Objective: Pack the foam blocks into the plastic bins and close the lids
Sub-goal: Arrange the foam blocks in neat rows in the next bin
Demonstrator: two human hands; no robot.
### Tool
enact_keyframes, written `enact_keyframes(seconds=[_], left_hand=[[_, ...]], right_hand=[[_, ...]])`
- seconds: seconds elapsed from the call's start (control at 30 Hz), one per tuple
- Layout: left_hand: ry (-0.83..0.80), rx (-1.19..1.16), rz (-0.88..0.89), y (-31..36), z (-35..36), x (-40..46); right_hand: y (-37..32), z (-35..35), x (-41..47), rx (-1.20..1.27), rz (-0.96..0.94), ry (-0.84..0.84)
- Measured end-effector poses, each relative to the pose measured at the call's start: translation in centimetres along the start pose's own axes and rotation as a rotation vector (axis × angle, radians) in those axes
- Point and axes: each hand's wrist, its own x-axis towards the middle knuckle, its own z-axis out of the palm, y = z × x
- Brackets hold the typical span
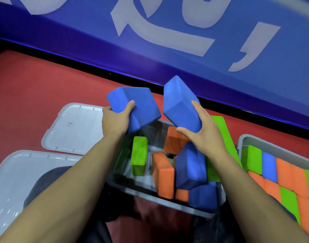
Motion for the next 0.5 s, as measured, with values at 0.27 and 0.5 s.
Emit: enact_keyframes(seconds=[0.27, 0.5], left_hand=[[-0.077, -0.036, 0.065, 0.9, 2.1, -1.6], [-0.099, -0.021, 0.086, 1.7, 3.8, -3.5]], right_hand=[[2.6, -4.0, -2.0, -0.377, -0.032, 0.063], [4.0, -7.6, -5.0, -0.546, 0.035, 0.061]])
